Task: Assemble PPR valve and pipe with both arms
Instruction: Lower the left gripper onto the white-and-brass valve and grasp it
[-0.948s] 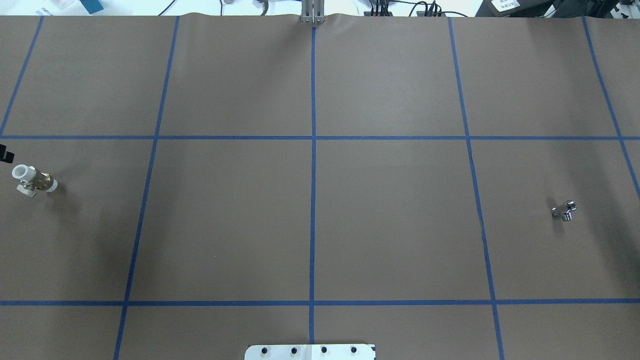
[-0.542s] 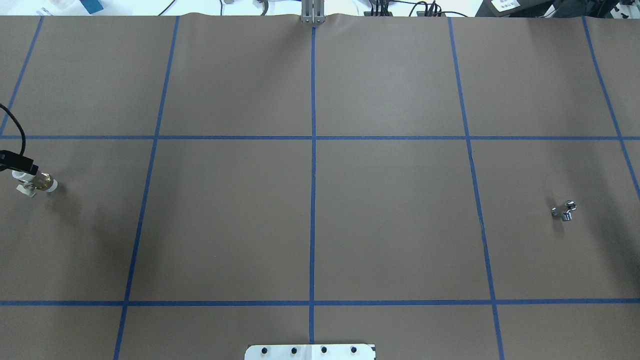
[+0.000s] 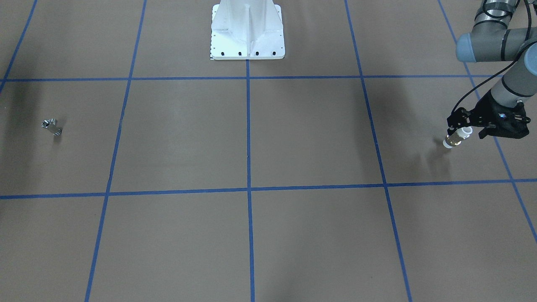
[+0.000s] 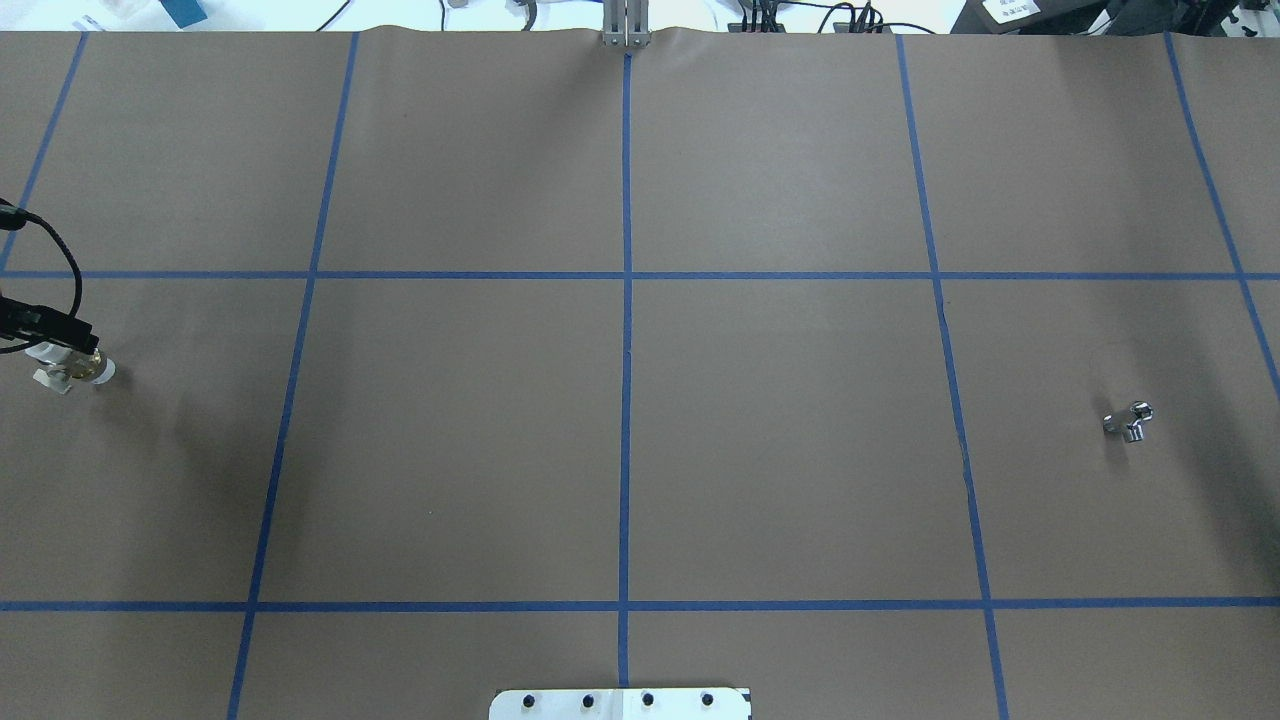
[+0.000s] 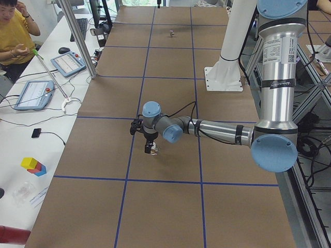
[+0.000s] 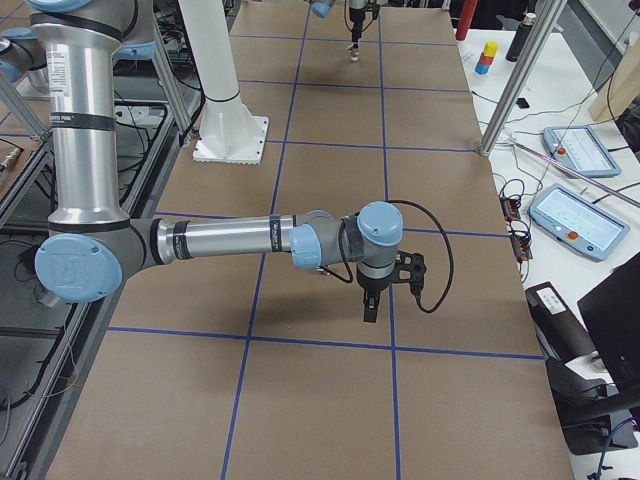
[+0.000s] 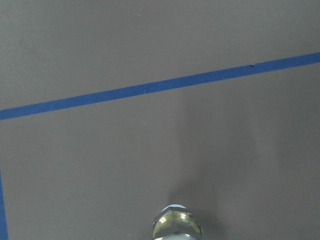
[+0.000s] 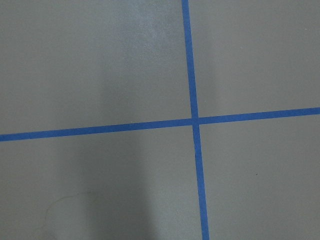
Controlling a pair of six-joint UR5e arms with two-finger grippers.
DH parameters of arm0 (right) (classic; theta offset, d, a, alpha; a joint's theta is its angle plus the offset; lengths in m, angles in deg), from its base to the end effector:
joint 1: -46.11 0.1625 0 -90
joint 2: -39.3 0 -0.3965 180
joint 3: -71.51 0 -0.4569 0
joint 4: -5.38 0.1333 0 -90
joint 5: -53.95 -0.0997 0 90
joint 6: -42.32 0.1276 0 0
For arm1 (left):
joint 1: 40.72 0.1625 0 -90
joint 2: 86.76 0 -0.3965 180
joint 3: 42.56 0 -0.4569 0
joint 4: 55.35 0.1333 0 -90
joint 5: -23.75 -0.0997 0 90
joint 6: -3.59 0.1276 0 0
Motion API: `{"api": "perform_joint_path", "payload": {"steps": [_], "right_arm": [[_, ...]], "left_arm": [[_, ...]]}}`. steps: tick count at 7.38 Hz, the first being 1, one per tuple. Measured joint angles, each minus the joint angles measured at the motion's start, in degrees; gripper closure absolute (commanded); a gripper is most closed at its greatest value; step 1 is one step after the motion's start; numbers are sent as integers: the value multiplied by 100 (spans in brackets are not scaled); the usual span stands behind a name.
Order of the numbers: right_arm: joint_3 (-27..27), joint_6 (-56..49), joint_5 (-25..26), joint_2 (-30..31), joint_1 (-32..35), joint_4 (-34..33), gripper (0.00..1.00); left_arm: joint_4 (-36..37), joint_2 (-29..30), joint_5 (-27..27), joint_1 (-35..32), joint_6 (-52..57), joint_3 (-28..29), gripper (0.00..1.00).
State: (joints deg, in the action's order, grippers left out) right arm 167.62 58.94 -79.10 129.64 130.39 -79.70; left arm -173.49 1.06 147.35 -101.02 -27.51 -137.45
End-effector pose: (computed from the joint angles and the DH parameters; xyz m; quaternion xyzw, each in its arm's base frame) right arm -0.0106 -0.5693 0.5862 0.0142 -0.3752 0.0539 0.9253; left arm 0.2336 -0.5361 0.5772 0.0786 0.3692 0.0656 0.9237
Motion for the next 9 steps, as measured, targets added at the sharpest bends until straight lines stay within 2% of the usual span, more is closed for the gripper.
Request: {"api": "perform_joint_path", "payload": {"steps": [4, 5, 6, 7, 9], "right_arm": [[-13, 16, 7, -16, -21, 0, 0], [-13, 16, 7, -16, -23, 0, 0], [-10, 16, 7, -16, -25, 0, 0], [-3, 16, 7, -16, -25, 2, 0], [15, 16, 7, -16, -26, 8, 0]], "left_arm": [[-26, -1, -1, 115, 8, 80, 1], [-30, -1, 3, 126, 8, 109, 12], [-37, -7, 5, 129, 6, 119, 43], [-53, -20, 14, 131, 2, 122, 66], [-75, -51, 50, 132, -1, 107, 99]]}}
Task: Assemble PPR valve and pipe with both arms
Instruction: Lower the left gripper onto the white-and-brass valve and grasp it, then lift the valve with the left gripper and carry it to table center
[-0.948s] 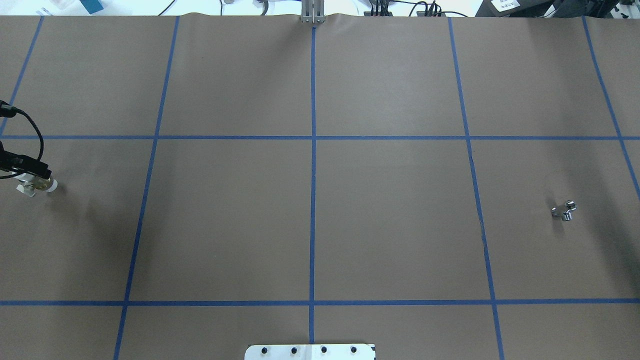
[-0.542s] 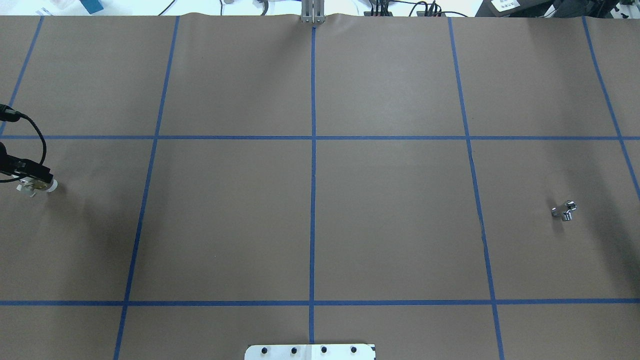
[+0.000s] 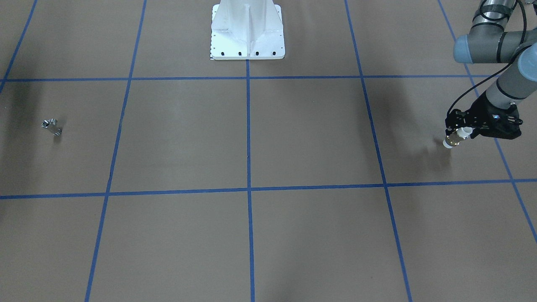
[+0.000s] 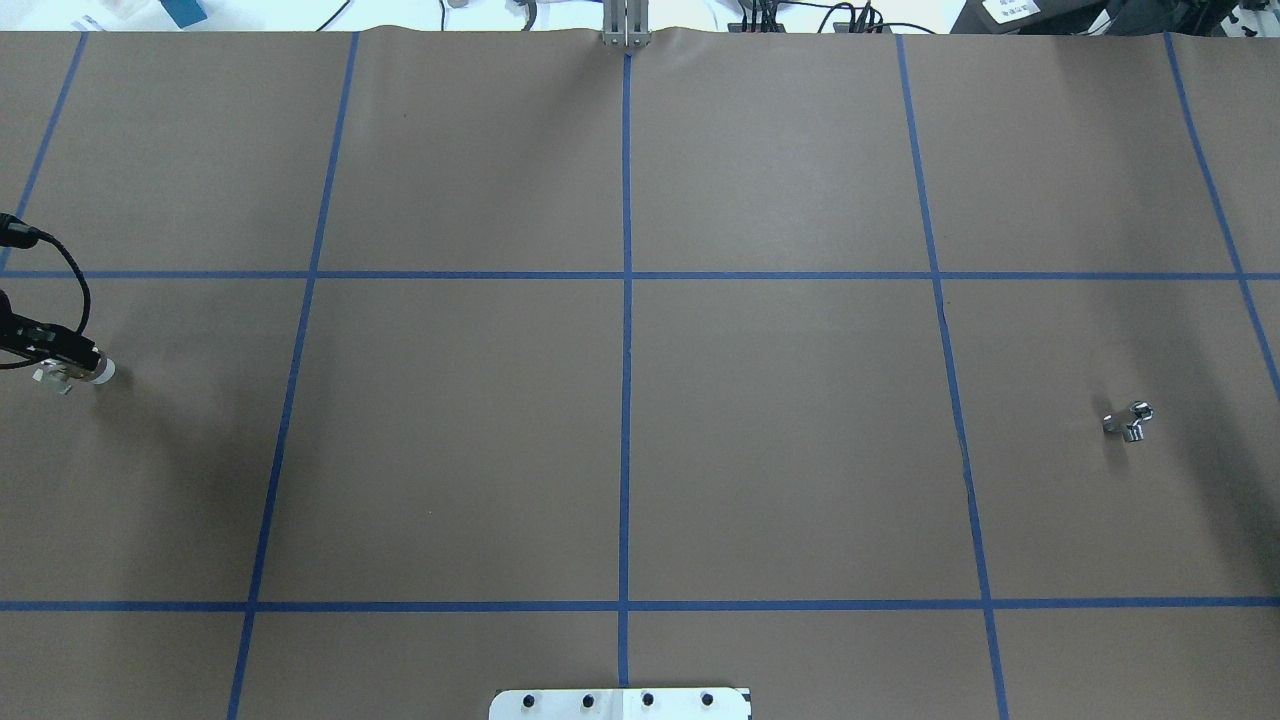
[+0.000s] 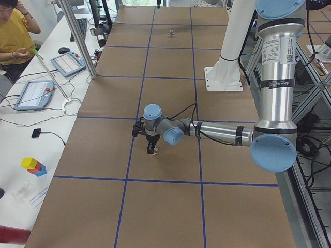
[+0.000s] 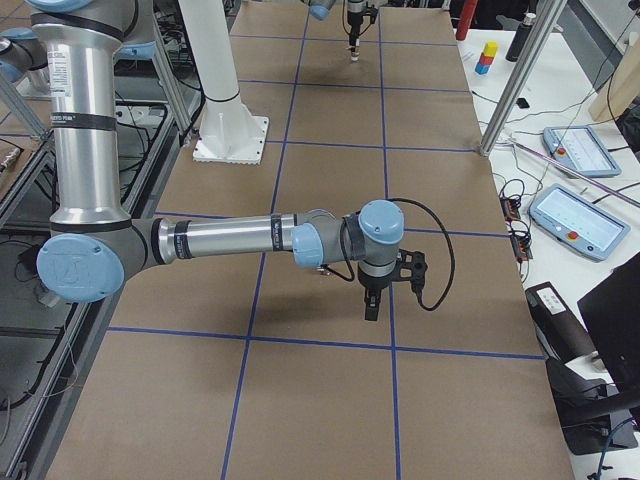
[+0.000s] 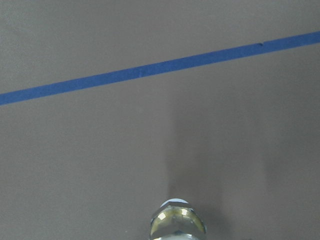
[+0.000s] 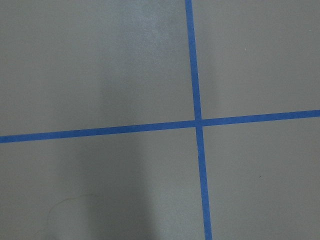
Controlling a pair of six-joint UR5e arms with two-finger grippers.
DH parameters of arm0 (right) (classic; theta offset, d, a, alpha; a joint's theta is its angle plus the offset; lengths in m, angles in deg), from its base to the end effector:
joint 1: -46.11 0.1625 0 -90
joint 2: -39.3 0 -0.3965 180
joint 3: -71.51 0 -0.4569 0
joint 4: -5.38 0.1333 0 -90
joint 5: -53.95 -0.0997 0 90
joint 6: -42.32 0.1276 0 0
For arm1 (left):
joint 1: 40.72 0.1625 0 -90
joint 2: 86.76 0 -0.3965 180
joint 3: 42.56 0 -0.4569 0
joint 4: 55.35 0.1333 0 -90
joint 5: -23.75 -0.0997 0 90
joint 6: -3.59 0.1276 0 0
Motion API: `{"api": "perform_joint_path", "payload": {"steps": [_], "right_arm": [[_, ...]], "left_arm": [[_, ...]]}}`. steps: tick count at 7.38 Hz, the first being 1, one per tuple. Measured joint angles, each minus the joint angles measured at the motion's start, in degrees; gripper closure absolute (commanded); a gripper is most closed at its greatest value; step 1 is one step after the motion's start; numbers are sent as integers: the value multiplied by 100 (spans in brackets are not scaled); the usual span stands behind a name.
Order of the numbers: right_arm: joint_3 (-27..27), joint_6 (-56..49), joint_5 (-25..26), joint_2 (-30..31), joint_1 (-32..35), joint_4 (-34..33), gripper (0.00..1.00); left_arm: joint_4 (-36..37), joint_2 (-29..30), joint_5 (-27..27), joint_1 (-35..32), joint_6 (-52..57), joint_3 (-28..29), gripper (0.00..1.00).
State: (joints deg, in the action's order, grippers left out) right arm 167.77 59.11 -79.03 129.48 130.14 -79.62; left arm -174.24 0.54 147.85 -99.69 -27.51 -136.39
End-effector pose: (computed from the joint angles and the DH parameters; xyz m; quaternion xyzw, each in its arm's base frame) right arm -0.0131 -0.5706 0.5831 0.0161 -0.3752 0.0521 0.9253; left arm 0.2447 -0.5265 0.5912 0.0660 0.3704 0.0754 0.9235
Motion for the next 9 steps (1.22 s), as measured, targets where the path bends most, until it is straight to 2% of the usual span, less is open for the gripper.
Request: {"api": "perform_joint_path", "payload": {"steps": [2, 4, 6, 9], "right_arm": [[5, 0, -6, 0, 0, 1, 0], [7, 0, -9, 0, 0, -2, 0], [7, 0, -9, 0, -3, 0, 0], [16, 0, -9, 0, -8, -1, 0]], "left_arm": [[1, -16, 19, -10, -2, -56, 100], [76, 14, 269, -16, -32, -265, 100], [457, 212, 499, -2, -355, -637, 100], [1664, 1279, 317, 467, -1528, -1028, 100]]}}
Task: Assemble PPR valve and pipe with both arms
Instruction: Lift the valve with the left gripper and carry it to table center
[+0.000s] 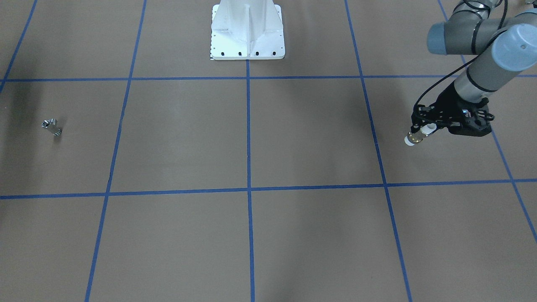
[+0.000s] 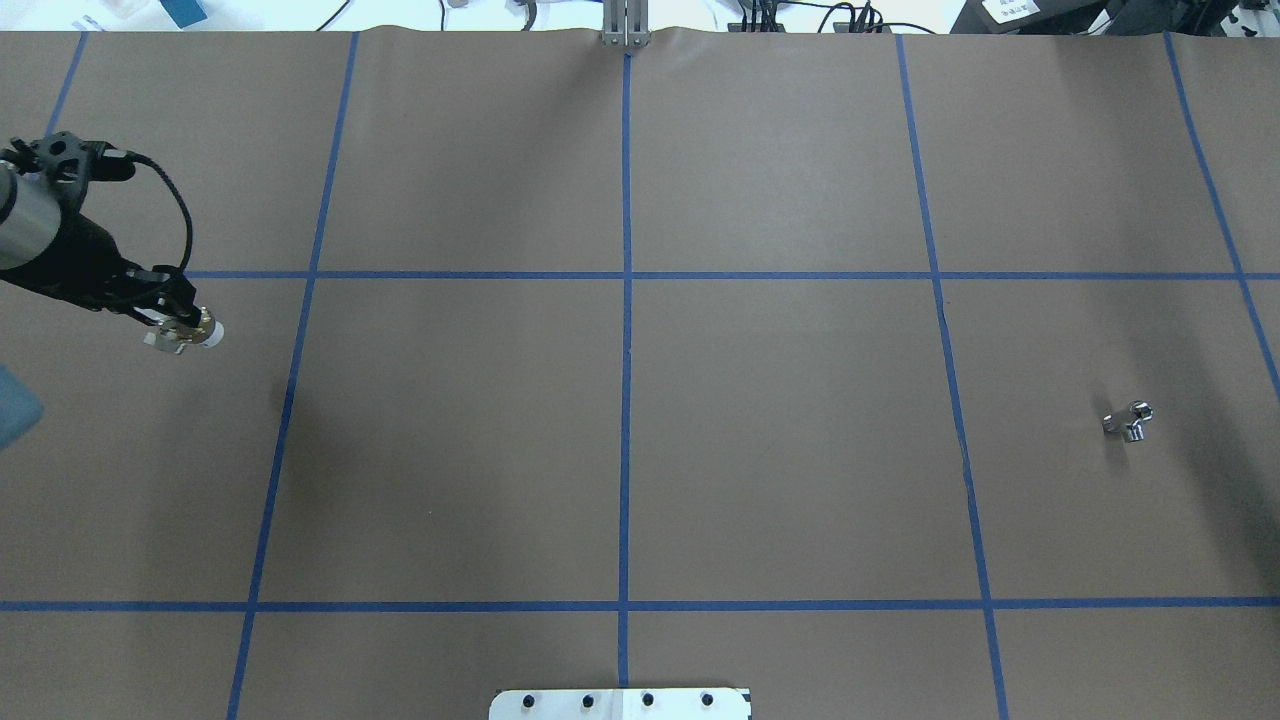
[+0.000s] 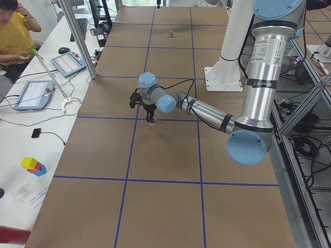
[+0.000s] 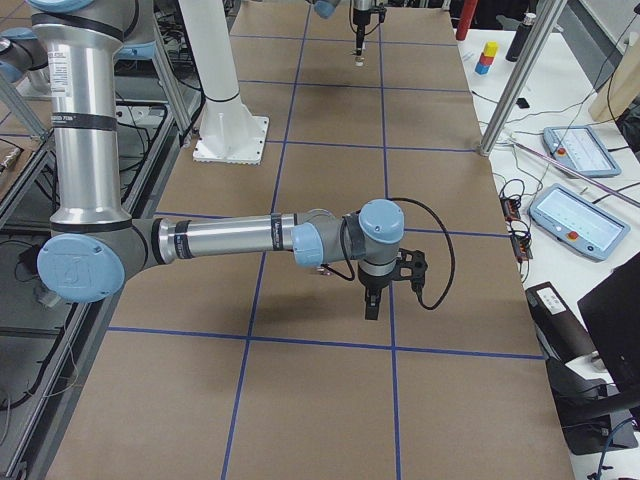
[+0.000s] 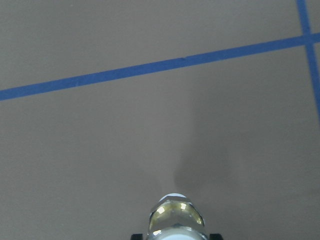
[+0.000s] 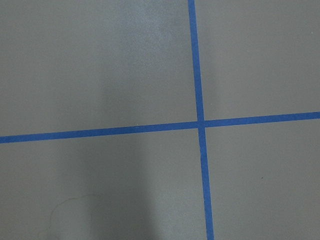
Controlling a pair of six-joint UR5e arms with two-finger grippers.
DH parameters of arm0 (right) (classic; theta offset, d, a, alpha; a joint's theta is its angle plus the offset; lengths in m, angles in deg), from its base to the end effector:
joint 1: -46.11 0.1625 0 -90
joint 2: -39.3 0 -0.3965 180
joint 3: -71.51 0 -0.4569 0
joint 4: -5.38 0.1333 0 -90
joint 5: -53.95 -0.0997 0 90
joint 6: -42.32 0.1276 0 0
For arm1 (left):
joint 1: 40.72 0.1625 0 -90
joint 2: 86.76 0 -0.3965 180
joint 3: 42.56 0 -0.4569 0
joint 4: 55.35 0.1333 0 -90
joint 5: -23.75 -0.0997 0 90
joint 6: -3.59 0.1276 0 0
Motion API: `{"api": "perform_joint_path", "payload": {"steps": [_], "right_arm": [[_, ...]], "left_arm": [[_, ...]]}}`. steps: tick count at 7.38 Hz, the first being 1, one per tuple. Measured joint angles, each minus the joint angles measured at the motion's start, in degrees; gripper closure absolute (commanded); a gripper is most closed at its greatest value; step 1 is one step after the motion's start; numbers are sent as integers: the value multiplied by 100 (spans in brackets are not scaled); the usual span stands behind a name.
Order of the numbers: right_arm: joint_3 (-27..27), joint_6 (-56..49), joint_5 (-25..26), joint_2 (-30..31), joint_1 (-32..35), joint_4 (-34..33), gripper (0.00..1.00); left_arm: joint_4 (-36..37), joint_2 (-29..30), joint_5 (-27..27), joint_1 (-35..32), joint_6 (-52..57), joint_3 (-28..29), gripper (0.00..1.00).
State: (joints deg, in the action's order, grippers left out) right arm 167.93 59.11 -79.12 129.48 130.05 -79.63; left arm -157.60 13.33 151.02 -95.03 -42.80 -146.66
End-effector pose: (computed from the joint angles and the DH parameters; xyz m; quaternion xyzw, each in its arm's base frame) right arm -0.0142 -0.5706 0.5813 0.0168 -0.3761 0.0508 0.9250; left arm 0.3201 -0.5417 0.3881 0.0242 0.4235 0.0156 0.9055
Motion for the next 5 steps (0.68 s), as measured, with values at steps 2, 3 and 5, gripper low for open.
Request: {"api": "perform_joint_path", "payload": {"steps": [2, 3, 5], "right_arm": [[6, 0, 0, 0, -1, 2, 0], [8, 0, 0, 0, -1, 2, 0], [9, 0, 0, 0, -1, -1, 0]], "left_arm": [[837, 993, -438, 800, -1112, -13, 100], [1408, 1551, -675, 1138, -1476, 22, 100], [1951, 2404, -972, 1649, -2249, 282, 100]]}}
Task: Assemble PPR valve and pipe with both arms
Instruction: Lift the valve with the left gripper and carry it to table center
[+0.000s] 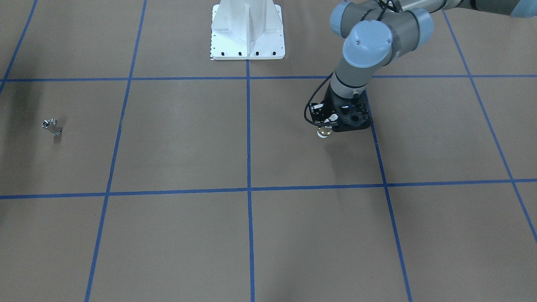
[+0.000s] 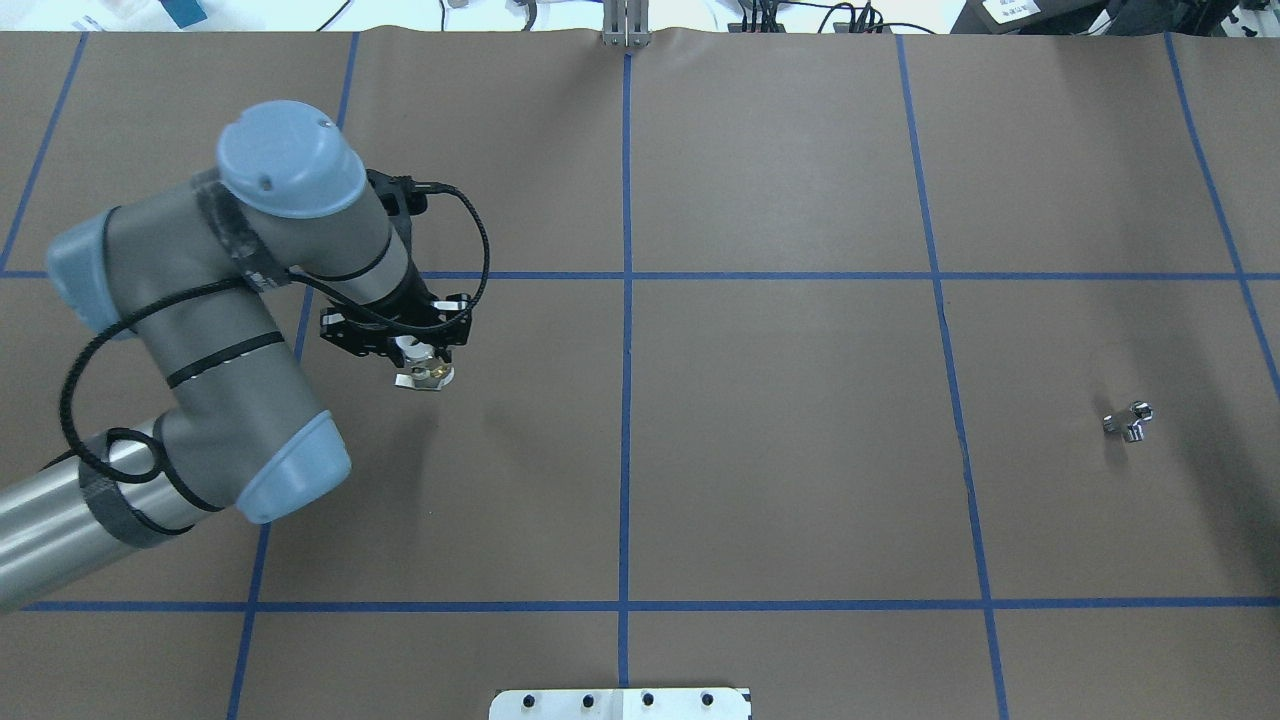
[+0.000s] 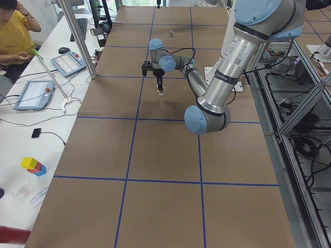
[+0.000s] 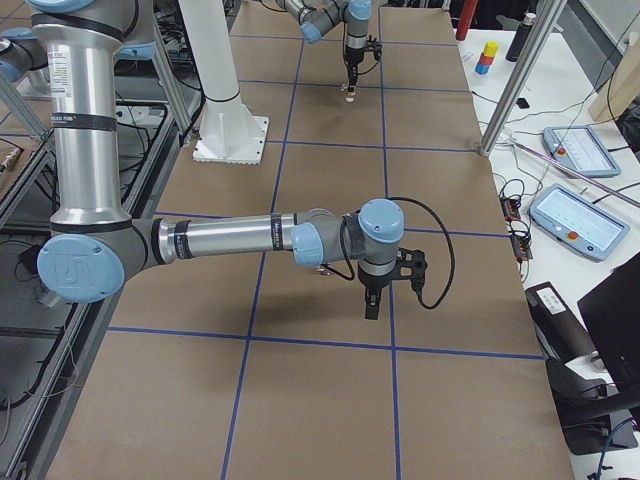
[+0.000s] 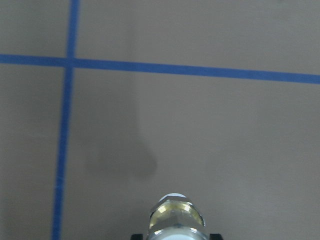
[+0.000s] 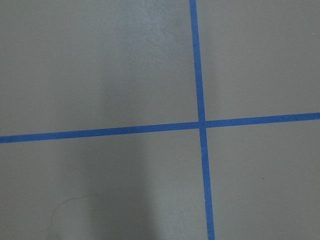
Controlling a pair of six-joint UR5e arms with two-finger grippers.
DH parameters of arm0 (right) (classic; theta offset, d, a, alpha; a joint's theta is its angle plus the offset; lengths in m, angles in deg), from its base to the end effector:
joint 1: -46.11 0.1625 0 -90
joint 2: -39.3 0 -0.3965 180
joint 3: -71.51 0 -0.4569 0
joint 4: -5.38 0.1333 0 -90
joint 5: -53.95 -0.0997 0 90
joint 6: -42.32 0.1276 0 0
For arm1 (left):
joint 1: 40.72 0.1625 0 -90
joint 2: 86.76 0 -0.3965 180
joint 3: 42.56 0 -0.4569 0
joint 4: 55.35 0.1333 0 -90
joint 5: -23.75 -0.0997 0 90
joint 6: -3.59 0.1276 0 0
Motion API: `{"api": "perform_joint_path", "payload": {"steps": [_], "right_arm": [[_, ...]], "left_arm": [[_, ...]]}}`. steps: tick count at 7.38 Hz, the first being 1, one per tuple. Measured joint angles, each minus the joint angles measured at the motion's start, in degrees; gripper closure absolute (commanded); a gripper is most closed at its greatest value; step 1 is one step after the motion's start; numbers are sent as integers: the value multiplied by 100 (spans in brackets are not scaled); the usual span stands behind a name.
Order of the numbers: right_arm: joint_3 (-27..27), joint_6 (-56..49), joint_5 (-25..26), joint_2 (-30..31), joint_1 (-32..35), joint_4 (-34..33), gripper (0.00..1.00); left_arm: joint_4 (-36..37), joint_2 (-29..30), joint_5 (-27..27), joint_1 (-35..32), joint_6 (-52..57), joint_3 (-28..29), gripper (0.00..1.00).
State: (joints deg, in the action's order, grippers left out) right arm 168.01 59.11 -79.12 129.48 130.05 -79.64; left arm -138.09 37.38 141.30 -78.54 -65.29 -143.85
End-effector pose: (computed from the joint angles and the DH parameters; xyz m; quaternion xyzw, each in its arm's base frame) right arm -0.0142 -0.5706 0.5806 0.0174 -0.3762 0.0506 0.9250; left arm 0.5007 -0.4827 0.1925 -0.0397 0.3872 -0.0563 0.9194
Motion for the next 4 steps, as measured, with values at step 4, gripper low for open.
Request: {"api": "perform_joint_path", "payload": {"steps": [4], "right_arm": [[0, 0, 0, 0, 0, -4, 0]], "left_arm": [[-333, 1417, -316, 492, -1137, 1292, 100]]}}
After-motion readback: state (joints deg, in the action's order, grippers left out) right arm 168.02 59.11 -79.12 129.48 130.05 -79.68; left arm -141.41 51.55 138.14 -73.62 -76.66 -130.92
